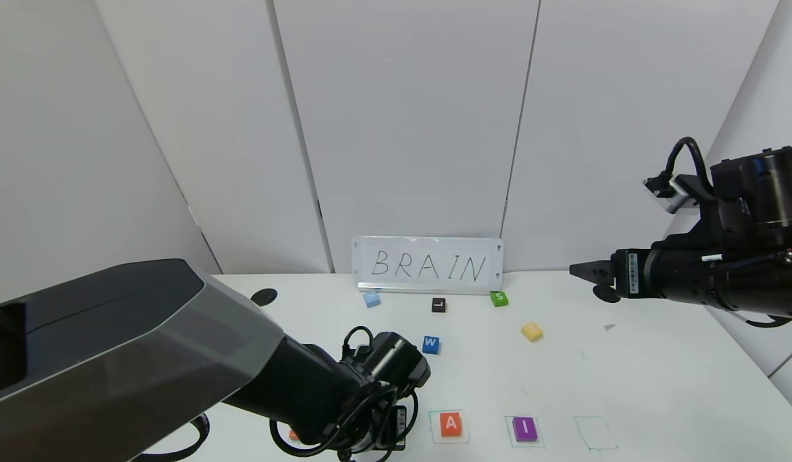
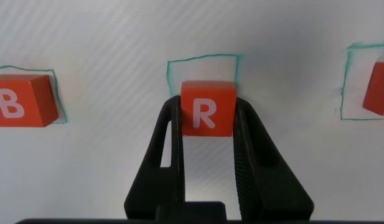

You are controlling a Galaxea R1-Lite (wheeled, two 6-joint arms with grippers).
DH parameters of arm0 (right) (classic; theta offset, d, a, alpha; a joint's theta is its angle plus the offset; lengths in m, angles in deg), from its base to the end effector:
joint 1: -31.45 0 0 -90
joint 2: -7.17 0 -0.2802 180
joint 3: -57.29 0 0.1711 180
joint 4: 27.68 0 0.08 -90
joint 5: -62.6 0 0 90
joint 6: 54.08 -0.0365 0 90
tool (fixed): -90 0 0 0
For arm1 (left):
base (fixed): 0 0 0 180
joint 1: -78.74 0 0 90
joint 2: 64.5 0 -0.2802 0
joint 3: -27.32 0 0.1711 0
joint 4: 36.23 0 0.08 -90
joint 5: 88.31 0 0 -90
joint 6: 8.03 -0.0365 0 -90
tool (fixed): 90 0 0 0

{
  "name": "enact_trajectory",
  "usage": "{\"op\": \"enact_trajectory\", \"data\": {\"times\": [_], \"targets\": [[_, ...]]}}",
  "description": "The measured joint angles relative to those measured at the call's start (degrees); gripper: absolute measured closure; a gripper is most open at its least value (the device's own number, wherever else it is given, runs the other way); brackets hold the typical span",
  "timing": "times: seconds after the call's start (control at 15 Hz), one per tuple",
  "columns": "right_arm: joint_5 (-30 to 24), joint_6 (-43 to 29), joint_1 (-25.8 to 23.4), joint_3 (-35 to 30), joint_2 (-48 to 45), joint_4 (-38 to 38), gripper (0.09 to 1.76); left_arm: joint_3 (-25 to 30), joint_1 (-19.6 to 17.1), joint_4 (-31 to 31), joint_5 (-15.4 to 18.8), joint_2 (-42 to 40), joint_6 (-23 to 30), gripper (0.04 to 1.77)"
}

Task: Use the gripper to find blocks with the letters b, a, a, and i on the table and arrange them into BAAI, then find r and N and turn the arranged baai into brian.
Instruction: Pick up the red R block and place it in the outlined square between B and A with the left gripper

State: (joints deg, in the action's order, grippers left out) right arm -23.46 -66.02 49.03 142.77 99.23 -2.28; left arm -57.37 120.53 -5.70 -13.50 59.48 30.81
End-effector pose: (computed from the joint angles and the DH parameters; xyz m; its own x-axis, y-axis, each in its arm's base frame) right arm 0.2665 0.0818 0.1988 0.8275 0.1901 -0.5284 -0.1360 0.9808 0.1399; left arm 0.2515 -0.2120 0.0159 0.4228 -0.0265 -0.9058 0.0095 0.9996 -0.0248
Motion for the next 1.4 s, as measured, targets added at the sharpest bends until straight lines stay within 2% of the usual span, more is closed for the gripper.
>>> {"op": "enact_trajectory", "data": {"times": [0.53, 1.4], "targets": [[0.0, 0.0, 0.0, -0.1, 0.0, 0.0, 0.14, -1.4, -1.7, 0.2, 0.1, 1.0, -0.7, 1.3], [0.1, 0.1, 0.0, -0.1, 0.0, -0.1, 0.14, -1.6, -0.8, 0.1, 0.2, 1.4, -0.3, 1.3]]}}
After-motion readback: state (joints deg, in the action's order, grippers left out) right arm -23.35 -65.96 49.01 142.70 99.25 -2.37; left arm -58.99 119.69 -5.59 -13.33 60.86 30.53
